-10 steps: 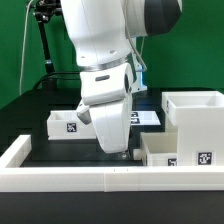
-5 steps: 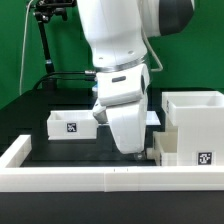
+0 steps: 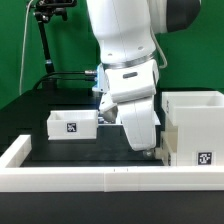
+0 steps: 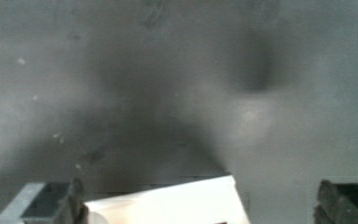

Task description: Assemble drawer

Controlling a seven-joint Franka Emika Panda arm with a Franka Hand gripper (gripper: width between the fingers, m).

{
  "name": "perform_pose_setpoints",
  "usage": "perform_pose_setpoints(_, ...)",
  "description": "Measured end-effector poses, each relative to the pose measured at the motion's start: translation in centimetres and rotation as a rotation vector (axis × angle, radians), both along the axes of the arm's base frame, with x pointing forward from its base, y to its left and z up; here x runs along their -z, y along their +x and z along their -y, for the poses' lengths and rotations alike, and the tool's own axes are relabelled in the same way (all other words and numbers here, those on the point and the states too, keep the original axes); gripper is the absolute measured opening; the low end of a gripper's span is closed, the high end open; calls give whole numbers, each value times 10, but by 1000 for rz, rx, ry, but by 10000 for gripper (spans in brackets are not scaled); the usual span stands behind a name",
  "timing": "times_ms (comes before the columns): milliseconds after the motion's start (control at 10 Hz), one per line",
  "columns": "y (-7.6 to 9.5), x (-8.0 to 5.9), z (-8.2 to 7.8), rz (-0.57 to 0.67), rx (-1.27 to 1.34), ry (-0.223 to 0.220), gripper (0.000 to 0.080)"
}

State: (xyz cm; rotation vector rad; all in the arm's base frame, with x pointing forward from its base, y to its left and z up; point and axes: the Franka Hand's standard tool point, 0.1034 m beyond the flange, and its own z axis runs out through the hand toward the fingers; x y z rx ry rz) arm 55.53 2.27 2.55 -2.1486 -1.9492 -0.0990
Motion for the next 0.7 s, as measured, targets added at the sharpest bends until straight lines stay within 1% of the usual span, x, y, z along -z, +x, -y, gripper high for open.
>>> perform_pose_setpoints(200,0,1,1,-1,4,-8,649)
perform_pose_setpoints(300,-2,2,9,-3,5,-8,649)
perform_pose_setpoints(500,-9,-1,35,5,25,-20,649)
perform_pose_setpoints(600,-18,-5,49,12,51,-32,649)
perform_pose_setpoints(700,-29,-10,57,12,79,-43,649)
